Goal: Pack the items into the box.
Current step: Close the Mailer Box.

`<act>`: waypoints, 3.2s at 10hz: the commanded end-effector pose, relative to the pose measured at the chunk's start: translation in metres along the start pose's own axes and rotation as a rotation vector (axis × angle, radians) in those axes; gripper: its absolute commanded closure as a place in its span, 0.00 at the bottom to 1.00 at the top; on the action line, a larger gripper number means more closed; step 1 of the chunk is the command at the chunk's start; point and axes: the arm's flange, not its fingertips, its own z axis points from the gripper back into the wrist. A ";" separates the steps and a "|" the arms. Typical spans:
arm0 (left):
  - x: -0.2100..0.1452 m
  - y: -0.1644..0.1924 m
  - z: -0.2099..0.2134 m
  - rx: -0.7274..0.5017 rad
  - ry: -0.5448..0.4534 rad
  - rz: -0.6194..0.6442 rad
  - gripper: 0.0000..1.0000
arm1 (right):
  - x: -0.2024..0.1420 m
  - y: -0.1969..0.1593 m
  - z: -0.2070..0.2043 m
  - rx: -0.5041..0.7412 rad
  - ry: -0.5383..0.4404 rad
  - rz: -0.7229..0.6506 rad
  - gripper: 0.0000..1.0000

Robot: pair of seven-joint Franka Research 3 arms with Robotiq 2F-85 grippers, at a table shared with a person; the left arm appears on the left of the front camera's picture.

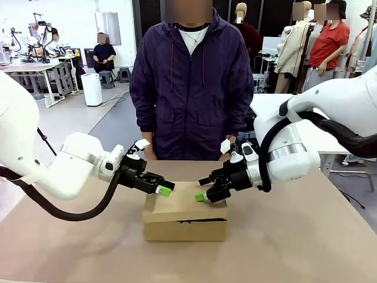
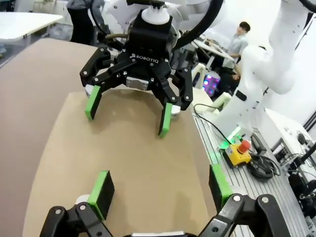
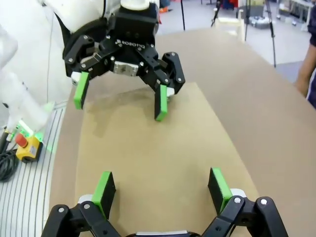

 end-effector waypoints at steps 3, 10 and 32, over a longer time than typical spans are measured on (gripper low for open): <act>-0.026 0.016 -0.015 -0.066 0.042 0.138 0.00 | -0.021 0.006 -0.021 -0.034 0.116 -0.089 0.00; 0.016 -0.015 0.010 -0.038 -0.056 -0.027 0.00 | 0.009 -0.007 0.020 -0.028 -0.106 -0.111 0.00; -0.051 -0.164 0.257 0.331 -0.628 1.015 0.00 | -0.068 0.018 0.310 0.292 -0.332 -1.106 0.00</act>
